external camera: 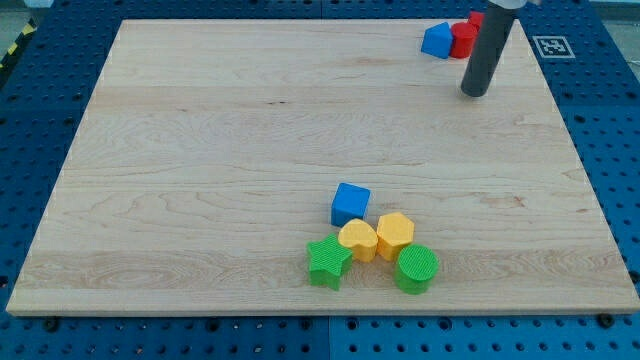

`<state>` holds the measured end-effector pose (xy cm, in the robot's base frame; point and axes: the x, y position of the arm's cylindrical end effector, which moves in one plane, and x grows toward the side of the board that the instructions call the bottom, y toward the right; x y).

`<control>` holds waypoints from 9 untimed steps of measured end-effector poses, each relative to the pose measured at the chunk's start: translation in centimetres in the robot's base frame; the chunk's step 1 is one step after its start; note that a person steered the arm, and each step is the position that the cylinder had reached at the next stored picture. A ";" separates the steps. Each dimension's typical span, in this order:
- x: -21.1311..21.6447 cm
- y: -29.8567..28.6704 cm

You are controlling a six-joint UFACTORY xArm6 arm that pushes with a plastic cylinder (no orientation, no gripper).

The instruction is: Push the group of blocks towards left

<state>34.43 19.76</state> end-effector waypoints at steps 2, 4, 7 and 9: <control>-2.8 4.2; -5.9 7.9; -13.5 6.6; -12.3 2.3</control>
